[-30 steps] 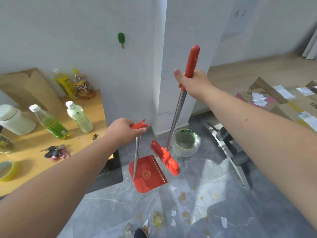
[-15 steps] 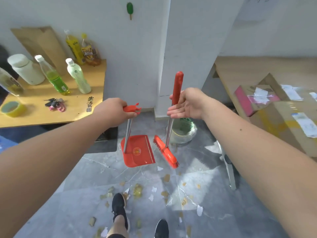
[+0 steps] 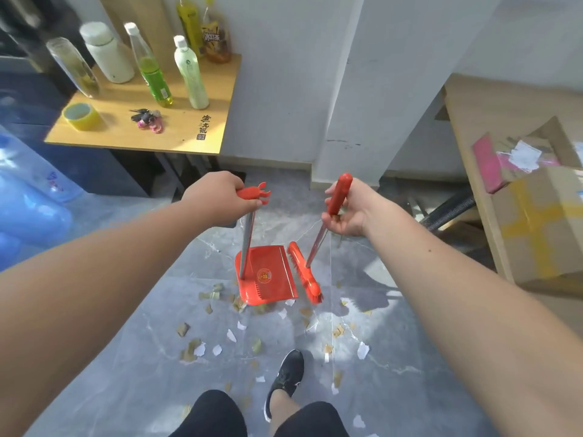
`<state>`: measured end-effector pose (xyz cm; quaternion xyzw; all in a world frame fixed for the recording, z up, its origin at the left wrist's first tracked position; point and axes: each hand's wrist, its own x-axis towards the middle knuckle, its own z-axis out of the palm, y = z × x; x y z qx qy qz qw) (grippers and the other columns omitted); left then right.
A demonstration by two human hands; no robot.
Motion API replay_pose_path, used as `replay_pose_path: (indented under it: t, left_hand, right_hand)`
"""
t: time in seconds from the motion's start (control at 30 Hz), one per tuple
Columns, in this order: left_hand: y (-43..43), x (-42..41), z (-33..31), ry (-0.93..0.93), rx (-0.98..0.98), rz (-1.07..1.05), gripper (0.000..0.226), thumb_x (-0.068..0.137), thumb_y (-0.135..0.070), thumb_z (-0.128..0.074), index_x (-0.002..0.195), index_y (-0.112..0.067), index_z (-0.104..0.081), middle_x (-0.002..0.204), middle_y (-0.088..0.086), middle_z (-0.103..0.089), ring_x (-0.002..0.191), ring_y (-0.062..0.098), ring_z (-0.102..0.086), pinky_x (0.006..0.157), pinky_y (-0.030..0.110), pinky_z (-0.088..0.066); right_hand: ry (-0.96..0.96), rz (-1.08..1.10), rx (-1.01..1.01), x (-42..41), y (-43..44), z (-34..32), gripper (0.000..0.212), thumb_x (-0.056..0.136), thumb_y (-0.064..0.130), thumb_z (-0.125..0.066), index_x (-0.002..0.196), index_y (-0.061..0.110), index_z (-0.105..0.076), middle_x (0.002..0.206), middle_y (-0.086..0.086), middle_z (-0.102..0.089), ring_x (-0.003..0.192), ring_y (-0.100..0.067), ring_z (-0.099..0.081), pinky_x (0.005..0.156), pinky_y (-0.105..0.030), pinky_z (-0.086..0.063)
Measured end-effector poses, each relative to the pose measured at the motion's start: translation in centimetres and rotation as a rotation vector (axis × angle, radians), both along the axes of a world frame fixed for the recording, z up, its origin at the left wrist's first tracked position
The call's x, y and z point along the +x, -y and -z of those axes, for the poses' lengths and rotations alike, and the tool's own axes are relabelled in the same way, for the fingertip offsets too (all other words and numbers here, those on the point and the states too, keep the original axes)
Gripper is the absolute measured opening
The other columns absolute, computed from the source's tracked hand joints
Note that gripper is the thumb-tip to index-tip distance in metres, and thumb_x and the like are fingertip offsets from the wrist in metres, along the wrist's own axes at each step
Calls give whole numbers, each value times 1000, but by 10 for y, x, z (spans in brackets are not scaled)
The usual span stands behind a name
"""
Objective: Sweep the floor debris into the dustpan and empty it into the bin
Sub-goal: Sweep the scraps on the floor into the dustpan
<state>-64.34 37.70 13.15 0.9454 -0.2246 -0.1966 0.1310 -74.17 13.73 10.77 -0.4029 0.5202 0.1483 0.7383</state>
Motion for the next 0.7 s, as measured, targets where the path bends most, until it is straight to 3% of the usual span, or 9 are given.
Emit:
replay_pose_path:
  t: [0.23, 0.37, 0.4, 0.47, 0.5, 0.6, 0.7]
  left_hand:
    - [-66, -51, 36, 24, 51, -3, 49, 88, -65, -57, 76, -18, -61, 68, 4, -63, 61, 20, -62, 52, 30, -45]
    - [-103, -87, 56, 43, 61, 69, 48, 90, -64, -53, 78, -18, -59, 71, 2, -63, 62, 19, -61, 52, 30, -45]
    - [-112, -95, 62, 42, 51, 82, 47, 90, -64, -53, 78, -19, -58, 71, 1, -62, 62, 19, -61, 54, 31, -49]
    - [-126, -110, 72, 45, 46, 109, 47, 90, -65, -53, 77, -20, -57, 70, 0, -61, 61, 20, -61, 60, 35, -55]
    - [-132, -118, 76, 49, 52, 125, 47, 90, -65, -53, 77, -20, -57, 70, 0, -61, 62, 20, -61, 61, 36, -56]
    - [-144, -135, 88, 75, 67, 180, 46, 90, -65, -51, 74, -22, -55, 69, -1, -59, 63, 20, -59, 60, 32, -51]
    - [-151, -151, 94, 88, 67, 221, 45, 91, -64, -51, 74, -22, -54, 70, -2, -59, 63, 19, -56, 58, 31, -47]
  right_hand:
    - [13, 27, 0, -60, -67, 26, 11, 92, 11, -52, 82, 6, -53, 77, -10, -48, 53, -19, -50, 37, -21, -51]
    - [-11, -11, 132, -103, -112, 34, 15, 105, 2, -32, 108, -9, -43, 38, -11, -48, 45, -18, -56, 51, -23, -56]
    - [-48, -39, 141, -113, -123, 38, 18, 107, 2, -28, 116, -10, -39, 40, -13, -49, 43, -16, -55, 52, -23, -56]
    - [-127, -77, 76, -128, -143, 49, 23, 108, 2, -26, 125, -4, -41, 57, -16, -53, 42, -12, -47, 40, -23, -53]
    - [-161, -86, 45, -136, -151, 55, 23, 108, 2, -26, 124, -2, -43, 60, -15, -55, 38, -11, -43, 34, -20, -48]
    - [-220, -113, 5, -164, -172, 64, 19, 107, 0, -25, 105, -3, -44, 44, -17, -57, 23, -10, -40, 32, -12, -36]
    - [-224, -88, -4, -190, -186, 70, 19, 106, 0, -34, 90, 1, -44, 38, -13, -52, 24, -7, -36, 37, -11, -32]
